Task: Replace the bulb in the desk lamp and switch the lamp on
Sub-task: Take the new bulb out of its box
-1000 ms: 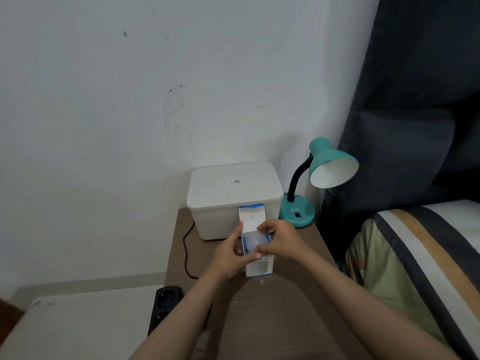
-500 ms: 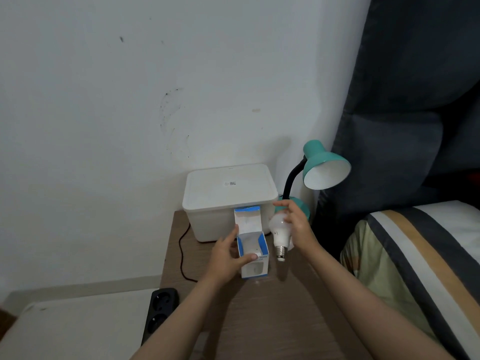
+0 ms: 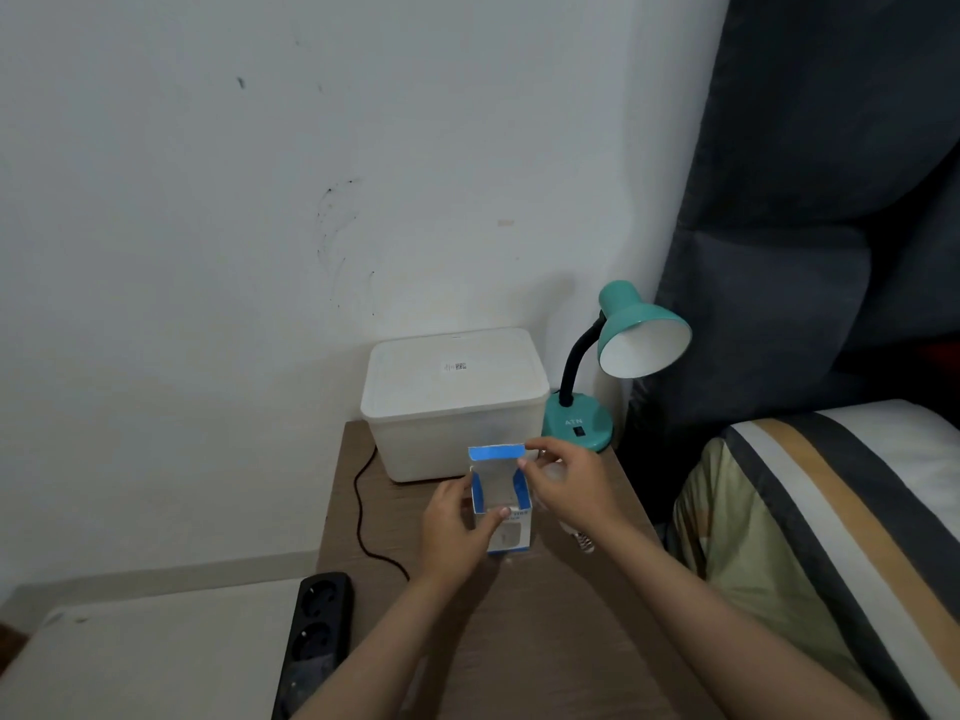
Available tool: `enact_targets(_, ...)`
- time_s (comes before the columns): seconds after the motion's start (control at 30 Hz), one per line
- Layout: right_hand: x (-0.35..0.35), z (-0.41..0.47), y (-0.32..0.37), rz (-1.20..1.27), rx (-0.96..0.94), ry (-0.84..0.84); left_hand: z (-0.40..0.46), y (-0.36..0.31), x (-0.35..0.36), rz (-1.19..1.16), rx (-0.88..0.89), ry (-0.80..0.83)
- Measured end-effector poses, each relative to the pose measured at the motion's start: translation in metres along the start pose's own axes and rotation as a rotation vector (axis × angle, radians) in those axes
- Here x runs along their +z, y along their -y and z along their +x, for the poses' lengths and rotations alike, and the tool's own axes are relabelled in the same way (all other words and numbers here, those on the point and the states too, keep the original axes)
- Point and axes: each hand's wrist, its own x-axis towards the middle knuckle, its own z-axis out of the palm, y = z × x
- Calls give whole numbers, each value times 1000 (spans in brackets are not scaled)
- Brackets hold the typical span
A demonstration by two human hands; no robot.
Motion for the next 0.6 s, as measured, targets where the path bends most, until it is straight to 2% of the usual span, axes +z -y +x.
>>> enact_targets(0.3,3,-15,-10,-99,-102,-70,-5,-4,1,-11,1,-70)
enact_targets(0.6,9,-28,-22,-215,-87,-16,-10,-8,3,-66,28,-148)
